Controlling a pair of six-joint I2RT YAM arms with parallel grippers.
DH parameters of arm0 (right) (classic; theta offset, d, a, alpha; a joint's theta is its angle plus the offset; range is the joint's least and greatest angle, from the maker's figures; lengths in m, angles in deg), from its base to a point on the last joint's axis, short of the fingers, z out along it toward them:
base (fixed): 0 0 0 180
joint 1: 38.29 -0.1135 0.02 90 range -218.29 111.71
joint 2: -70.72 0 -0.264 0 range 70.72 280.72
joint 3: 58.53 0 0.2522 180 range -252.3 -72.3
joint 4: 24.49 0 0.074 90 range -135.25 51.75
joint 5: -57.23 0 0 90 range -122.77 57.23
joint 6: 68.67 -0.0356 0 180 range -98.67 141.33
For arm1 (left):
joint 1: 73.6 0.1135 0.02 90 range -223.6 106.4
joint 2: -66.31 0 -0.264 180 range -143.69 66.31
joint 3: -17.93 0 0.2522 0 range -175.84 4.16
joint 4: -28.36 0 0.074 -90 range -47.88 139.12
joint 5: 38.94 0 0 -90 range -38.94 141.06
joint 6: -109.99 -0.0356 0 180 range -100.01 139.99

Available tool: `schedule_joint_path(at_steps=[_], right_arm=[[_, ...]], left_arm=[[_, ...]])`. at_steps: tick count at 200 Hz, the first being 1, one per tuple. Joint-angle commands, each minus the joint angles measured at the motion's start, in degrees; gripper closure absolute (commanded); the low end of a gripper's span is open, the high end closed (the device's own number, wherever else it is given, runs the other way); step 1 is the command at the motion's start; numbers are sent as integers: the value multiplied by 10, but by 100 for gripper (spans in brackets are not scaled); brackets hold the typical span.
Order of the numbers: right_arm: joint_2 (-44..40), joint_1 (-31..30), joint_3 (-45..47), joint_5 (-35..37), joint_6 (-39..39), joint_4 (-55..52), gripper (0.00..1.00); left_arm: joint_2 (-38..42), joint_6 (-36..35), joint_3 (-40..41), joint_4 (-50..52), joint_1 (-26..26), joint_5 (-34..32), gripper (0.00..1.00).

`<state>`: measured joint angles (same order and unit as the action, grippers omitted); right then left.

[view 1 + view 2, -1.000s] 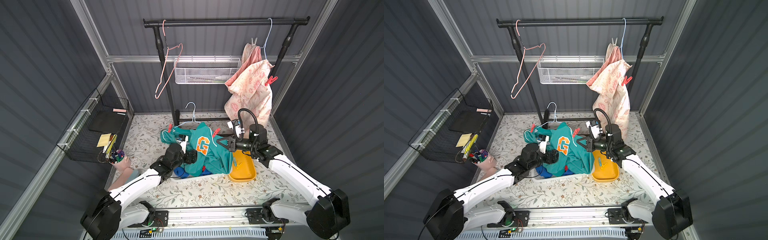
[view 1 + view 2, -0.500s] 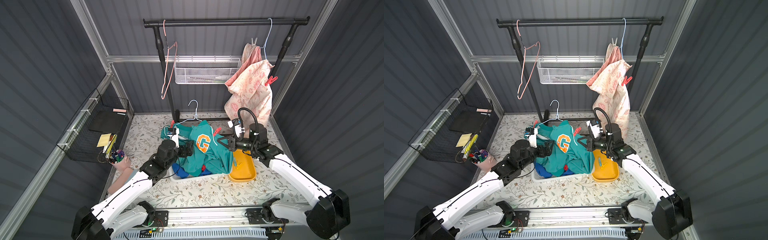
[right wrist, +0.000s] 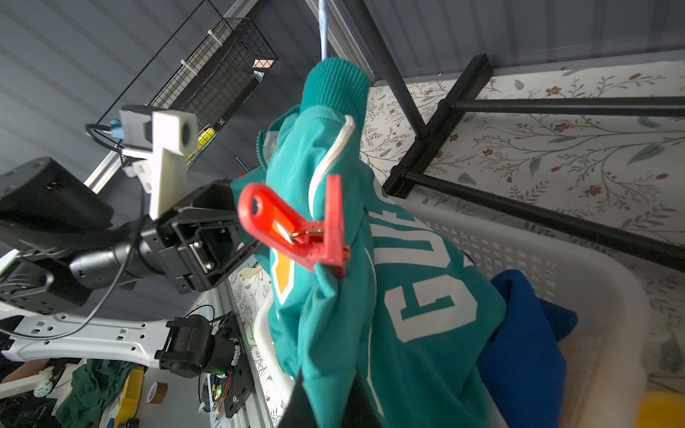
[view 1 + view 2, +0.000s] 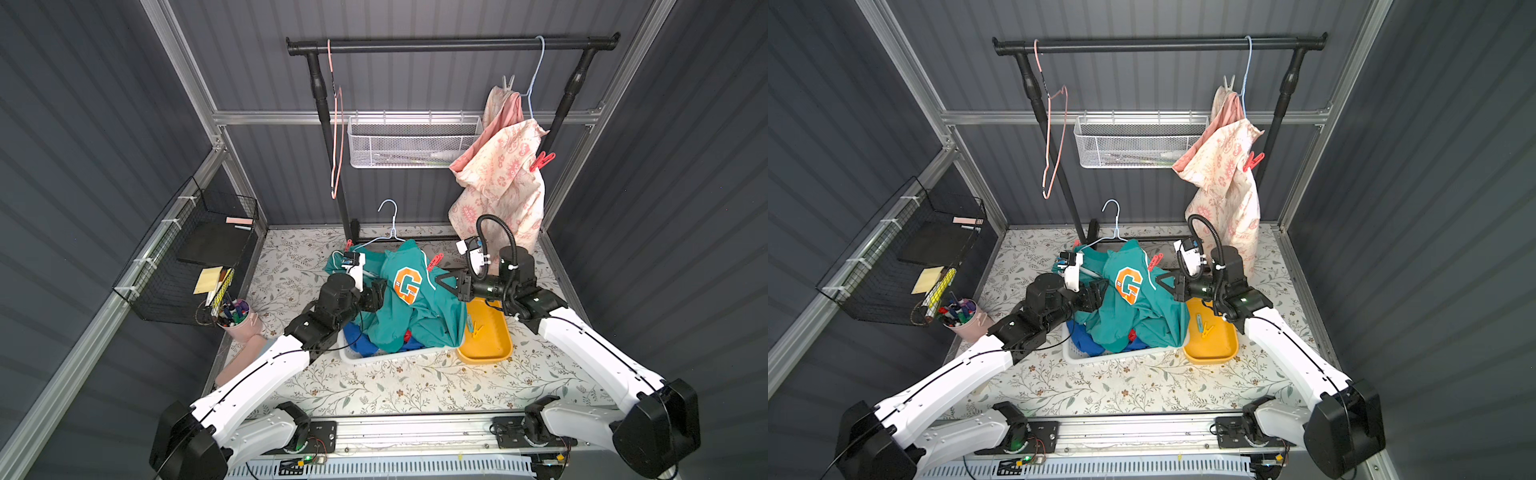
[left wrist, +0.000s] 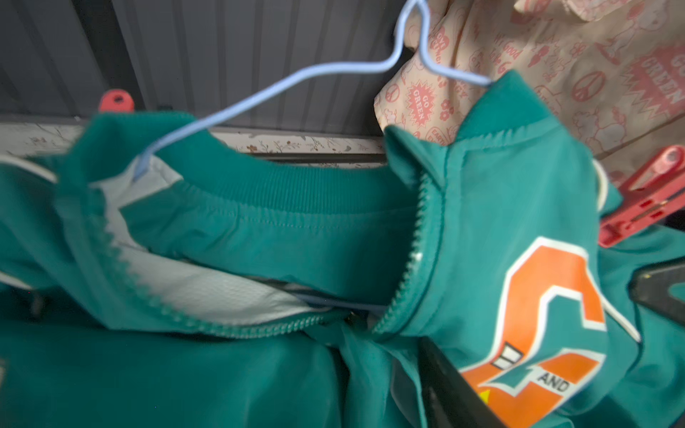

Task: Remove the clothespins securing jackets to the hanger
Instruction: Adjust the jacket in the basket.

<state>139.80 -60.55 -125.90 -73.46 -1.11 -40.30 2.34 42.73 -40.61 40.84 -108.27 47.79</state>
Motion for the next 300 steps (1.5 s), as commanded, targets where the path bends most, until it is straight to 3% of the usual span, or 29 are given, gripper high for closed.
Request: schedule_joint_path(at_steps=[1,19,79,101,133,157,180,202,264,300], right_arm=[[-1,9,-13,-8,6,6,100],[1,18,-7,-15,-5,18,100],[43,-5,-5,-26,13,31,100],[55,-16,-9,-15,16,16,100],[62,-16,2,-16,8,32,100],[67,-17,4,-16,8,34,100],[57,-16,5,-4,11,25,100],[51,-12,6,1,14,23,100],[45,-5,2,-5,10,28,100],[40,-5,3,-5,11,24,100]], left_arm=[[-20,12,34,-78,1,41,42],[-28,30,66,-113,1,30,45],[-78,58,135,-191,1,14,71],[-99,65,152,-215,1,10,72],[-129,75,170,-244,1,13,65],[-116,75,152,-220,1,3,47],[-42,72,126,-168,1,-11,17],[8,71,101,-121,1,-20,2],[63,120,66,-6,2,-65,1],[82,110,33,36,2,-96,1]])
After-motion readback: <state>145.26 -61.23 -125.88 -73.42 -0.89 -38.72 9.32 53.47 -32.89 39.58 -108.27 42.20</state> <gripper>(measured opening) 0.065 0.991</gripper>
